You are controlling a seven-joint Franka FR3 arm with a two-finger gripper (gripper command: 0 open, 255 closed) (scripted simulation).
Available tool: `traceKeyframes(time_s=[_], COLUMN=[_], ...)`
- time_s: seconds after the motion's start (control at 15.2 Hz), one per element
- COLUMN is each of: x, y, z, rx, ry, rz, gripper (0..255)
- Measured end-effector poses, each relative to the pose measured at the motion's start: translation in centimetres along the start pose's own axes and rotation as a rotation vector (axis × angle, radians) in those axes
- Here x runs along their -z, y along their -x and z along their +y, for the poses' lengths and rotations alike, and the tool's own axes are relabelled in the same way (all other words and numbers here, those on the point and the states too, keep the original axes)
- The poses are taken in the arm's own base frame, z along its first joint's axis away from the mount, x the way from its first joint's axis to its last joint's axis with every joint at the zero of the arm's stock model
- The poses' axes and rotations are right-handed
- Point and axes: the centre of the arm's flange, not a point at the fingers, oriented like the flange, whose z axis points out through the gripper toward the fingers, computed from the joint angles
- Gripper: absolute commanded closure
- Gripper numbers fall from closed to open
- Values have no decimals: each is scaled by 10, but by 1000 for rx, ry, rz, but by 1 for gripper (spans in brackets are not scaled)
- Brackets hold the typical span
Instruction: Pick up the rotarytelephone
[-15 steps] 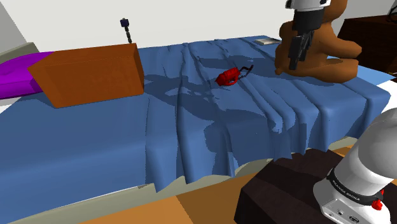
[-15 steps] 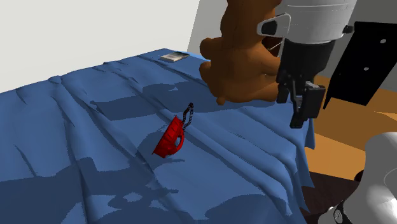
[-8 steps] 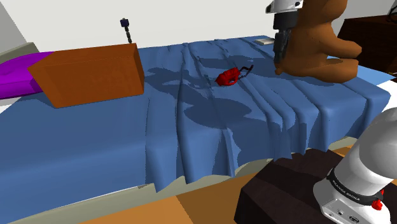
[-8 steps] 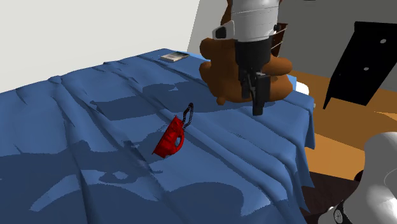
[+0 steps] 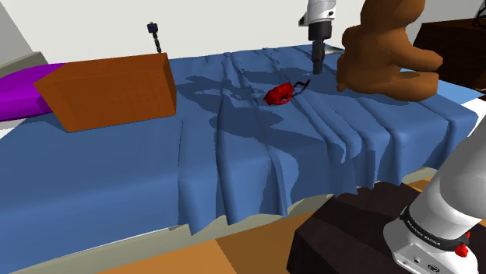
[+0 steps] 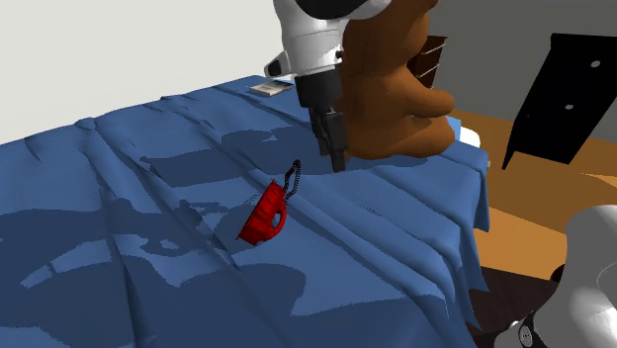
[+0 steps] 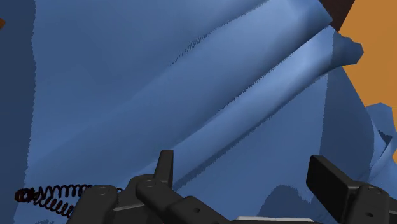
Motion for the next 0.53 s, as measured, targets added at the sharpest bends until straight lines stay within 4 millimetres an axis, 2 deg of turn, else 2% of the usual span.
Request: traceKeyframes(time_s=[0.53], x=[-12], y=[-98], z=[73], rx=[165], ry=[-117], rz=[-52], gripper=[0])
